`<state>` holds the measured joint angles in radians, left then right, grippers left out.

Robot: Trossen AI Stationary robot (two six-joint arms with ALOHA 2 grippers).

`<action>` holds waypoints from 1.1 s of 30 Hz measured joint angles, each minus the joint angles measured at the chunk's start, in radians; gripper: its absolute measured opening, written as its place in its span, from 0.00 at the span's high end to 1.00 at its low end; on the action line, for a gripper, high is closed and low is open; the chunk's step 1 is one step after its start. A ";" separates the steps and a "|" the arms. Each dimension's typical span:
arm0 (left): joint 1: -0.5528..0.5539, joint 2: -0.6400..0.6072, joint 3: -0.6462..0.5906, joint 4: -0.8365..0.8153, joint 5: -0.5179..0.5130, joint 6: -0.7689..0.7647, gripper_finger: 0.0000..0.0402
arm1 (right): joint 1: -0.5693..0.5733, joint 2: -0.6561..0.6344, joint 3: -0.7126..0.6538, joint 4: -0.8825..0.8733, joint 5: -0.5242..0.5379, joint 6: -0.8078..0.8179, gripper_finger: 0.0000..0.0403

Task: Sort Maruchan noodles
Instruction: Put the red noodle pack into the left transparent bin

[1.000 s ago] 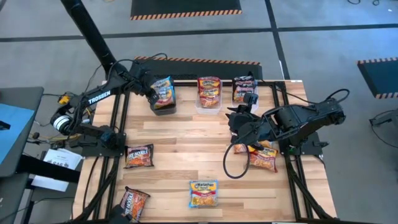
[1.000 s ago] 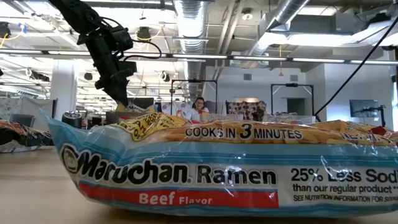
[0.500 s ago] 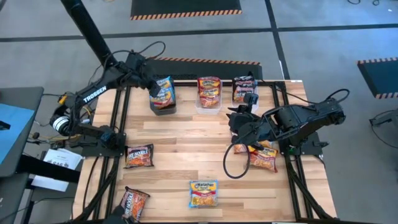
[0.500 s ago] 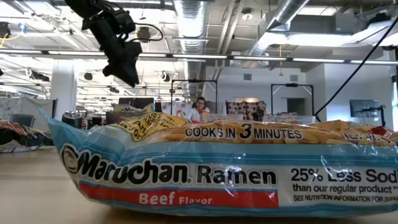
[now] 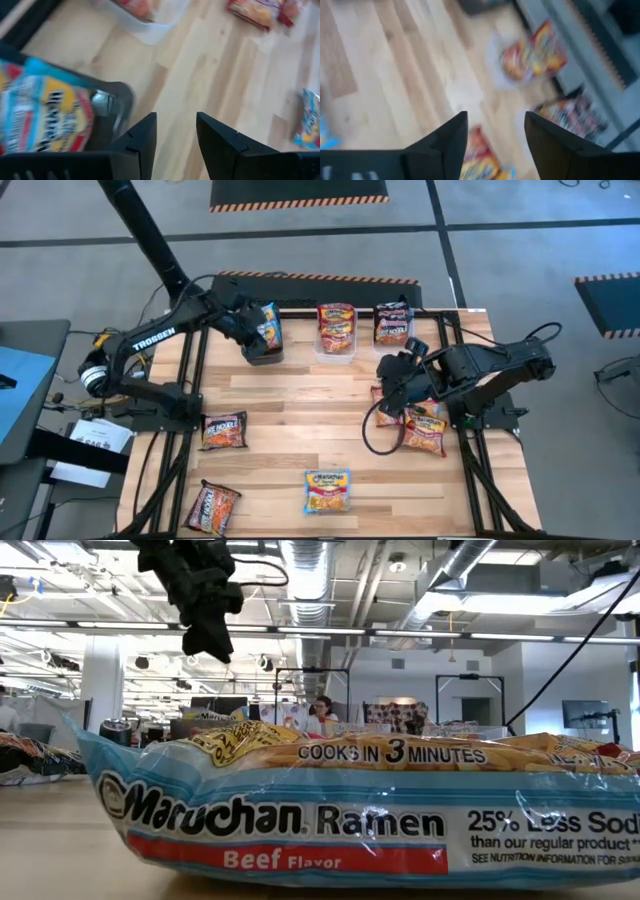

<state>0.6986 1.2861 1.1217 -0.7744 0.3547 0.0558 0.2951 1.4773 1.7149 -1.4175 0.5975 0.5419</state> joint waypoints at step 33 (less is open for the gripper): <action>-0.458 0.000 0.000 0.000 -0.084 -0.080 0.69 | 0.150 -0.152 -0.763 0.166 -0.655 0.620 0.42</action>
<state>0.2405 1.2861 1.1217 -0.7746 0.2707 -0.0239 0.4449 1.3251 0.9516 -1.2514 -0.0576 1.1615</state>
